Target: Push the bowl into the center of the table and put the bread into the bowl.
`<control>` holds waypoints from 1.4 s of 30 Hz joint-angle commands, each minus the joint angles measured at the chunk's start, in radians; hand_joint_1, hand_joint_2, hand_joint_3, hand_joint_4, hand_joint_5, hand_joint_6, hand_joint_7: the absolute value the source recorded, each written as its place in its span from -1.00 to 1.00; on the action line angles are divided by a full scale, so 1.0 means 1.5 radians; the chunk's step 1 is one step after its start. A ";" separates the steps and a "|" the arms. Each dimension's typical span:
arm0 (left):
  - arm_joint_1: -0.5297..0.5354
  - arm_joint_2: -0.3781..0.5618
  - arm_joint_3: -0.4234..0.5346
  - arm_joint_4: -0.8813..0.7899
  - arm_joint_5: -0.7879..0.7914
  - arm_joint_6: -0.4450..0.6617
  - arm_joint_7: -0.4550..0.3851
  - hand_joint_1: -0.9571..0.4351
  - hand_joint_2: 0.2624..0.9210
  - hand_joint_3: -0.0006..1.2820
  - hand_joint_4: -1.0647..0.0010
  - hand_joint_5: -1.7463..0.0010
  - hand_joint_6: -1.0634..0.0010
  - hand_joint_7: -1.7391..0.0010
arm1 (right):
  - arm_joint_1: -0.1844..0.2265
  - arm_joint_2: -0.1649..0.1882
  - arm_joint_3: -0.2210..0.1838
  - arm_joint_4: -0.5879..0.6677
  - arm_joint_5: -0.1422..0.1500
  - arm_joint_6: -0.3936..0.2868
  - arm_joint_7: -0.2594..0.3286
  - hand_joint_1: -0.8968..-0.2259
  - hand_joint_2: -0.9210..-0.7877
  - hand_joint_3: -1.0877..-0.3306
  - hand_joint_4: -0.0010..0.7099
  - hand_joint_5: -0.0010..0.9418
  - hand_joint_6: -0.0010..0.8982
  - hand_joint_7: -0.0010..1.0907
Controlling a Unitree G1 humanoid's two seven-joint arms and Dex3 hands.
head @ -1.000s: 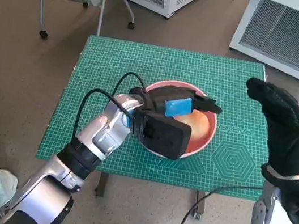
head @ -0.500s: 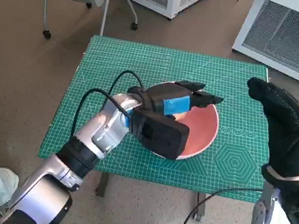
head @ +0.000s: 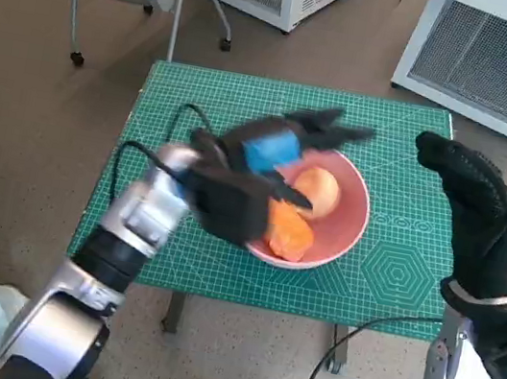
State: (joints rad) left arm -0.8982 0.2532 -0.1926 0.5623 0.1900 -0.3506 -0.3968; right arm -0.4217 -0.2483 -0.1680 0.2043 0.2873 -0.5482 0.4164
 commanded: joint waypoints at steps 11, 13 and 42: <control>0.067 -0.118 0.182 0.009 -0.286 -0.188 0.031 -0.44 1.00 -0.39 0.52 0.96 0.50 0.63 | -0.013 -0.006 -0.001 -0.030 -0.001 0.037 -0.007 -0.04 -1.00 0.04 -0.69 -0.99 -1.00 -0.28; 0.072 -0.117 0.186 0.004 -0.303 -0.186 0.014 -0.46 1.00 -0.31 0.50 0.98 0.70 0.40 | -0.018 -0.007 -0.002 -0.031 -0.002 0.041 -0.008 -0.04 -1.00 0.05 -0.69 -0.99 -1.00 -0.27; 0.118 -0.099 0.205 -0.006 -0.322 -0.123 -0.059 -0.50 1.00 -0.19 0.53 1.00 1.00 0.34 | -0.060 -0.011 -0.005 0.003 -0.017 0.005 -0.008 -0.01 -1.00 0.08 -0.66 -0.99 -1.00 -0.22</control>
State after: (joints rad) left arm -0.7332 0.1000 0.1148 0.5615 -0.3077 -0.5278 -0.4809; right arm -0.5097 -0.2620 -0.1754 0.1920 0.2707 -0.5403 0.4074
